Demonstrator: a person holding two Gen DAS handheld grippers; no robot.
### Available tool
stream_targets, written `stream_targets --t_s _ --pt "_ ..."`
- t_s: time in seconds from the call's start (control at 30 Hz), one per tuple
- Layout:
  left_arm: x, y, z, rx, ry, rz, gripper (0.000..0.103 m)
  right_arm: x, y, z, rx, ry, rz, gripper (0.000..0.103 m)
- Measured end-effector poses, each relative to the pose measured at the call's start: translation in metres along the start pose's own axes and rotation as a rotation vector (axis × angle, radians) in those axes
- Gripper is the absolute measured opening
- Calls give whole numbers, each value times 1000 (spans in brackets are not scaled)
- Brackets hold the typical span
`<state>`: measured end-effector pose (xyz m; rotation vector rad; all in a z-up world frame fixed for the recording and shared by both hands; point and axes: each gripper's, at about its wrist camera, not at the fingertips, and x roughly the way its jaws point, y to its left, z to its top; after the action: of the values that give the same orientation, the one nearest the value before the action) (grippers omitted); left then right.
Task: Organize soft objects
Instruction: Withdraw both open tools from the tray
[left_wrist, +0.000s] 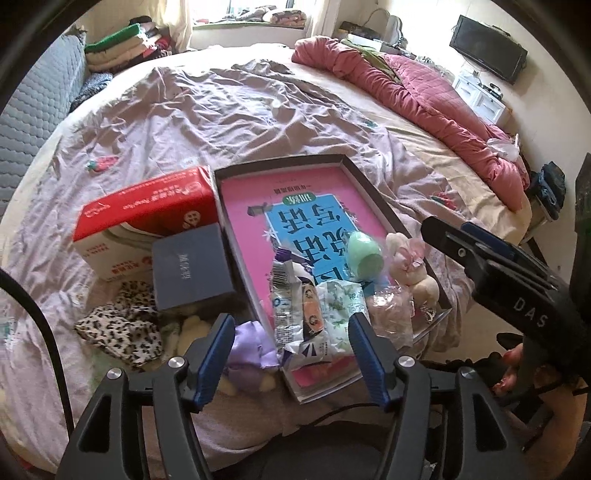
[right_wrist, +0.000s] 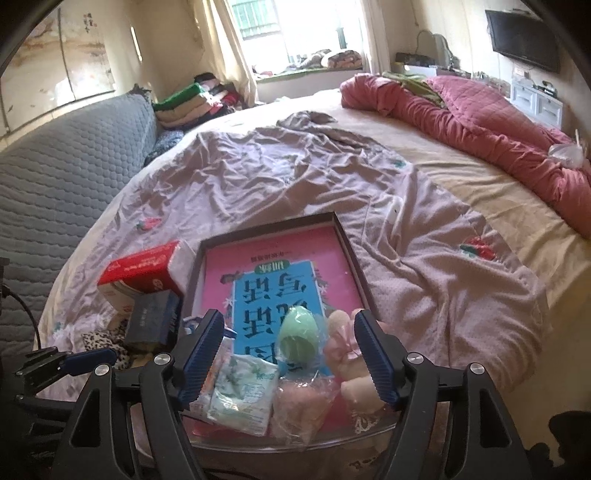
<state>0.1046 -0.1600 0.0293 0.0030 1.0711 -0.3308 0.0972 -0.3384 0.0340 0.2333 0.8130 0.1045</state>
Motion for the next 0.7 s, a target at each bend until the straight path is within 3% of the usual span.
stream_targets --t_s 0.7 --pt "-43 27 -16 -42 -77 43 69 -43 54 6 -115 -95 32 78"
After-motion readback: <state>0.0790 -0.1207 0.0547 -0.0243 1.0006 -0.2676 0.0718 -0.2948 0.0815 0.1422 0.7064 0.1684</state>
